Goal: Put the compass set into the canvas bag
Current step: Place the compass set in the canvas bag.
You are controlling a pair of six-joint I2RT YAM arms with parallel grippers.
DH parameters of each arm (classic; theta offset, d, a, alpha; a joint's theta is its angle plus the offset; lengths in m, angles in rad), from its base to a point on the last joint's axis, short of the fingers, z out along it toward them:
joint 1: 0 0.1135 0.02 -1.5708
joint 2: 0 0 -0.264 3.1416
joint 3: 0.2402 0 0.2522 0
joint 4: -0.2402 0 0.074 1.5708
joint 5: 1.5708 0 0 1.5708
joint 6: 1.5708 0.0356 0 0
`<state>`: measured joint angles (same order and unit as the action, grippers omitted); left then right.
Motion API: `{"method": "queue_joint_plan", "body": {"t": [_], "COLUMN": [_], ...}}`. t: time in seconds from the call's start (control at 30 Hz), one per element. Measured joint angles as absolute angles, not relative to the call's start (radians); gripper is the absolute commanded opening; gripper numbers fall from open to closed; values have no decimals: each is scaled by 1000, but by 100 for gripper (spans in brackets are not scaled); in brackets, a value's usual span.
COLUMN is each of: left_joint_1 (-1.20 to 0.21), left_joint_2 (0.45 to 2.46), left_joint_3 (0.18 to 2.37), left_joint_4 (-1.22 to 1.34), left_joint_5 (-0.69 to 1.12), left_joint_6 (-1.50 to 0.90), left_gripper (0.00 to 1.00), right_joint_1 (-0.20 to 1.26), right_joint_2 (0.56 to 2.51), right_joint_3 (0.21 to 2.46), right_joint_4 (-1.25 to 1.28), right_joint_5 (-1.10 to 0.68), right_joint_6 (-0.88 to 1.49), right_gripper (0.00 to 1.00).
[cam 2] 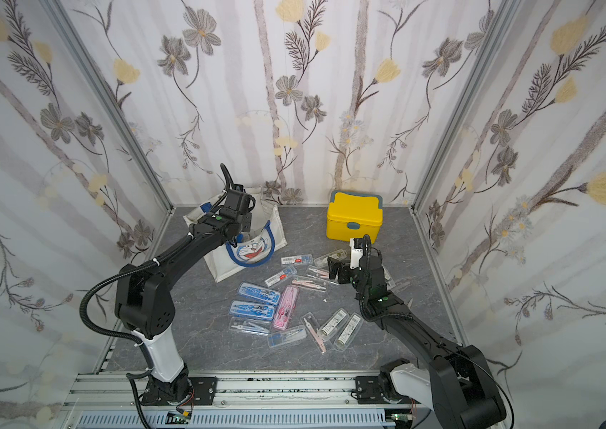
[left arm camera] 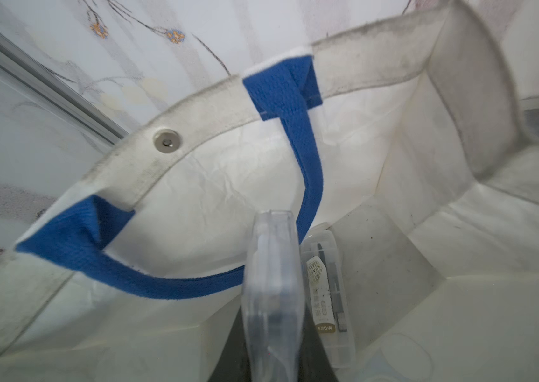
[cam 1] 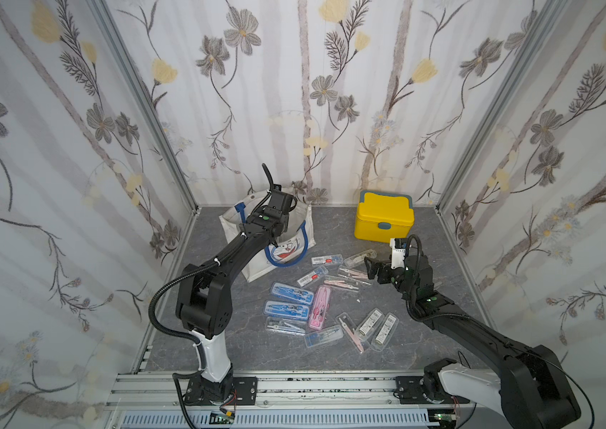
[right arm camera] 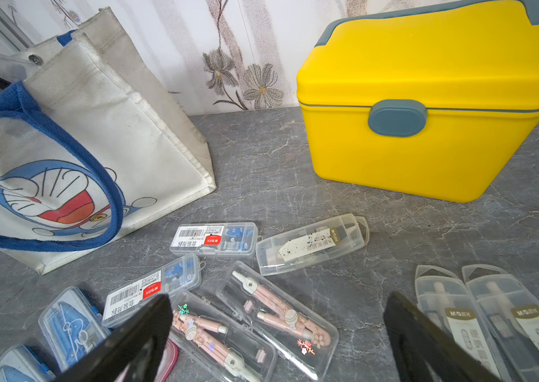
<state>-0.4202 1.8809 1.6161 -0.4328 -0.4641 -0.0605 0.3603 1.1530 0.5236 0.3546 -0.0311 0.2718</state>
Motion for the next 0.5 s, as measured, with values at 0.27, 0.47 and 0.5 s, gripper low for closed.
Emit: {"method": "queue_joint_plan", "body": {"t": [0.27, 0.47, 0.5], "left_joint_1": [-406, -407, -407], "left_joint_2": [2009, 2015, 2015], "left_joint_3": [1648, 1650, 1650], "left_joint_4": [-475, -489, -490], "left_joint_5": [-503, -508, -508], "left_joint_6": [-52, -53, -53], "left_gripper": [14, 26, 26], "right_joint_1": [360, 360, 360], "right_joint_2": [1148, 1146, 1147], "right_joint_3": [519, 518, 518], "right_joint_4": [354, 354, 354], "right_joint_5": [-27, -19, -18], "right_joint_6": [273, 279, 279], "right_gripper": [99, 99, 99]}}
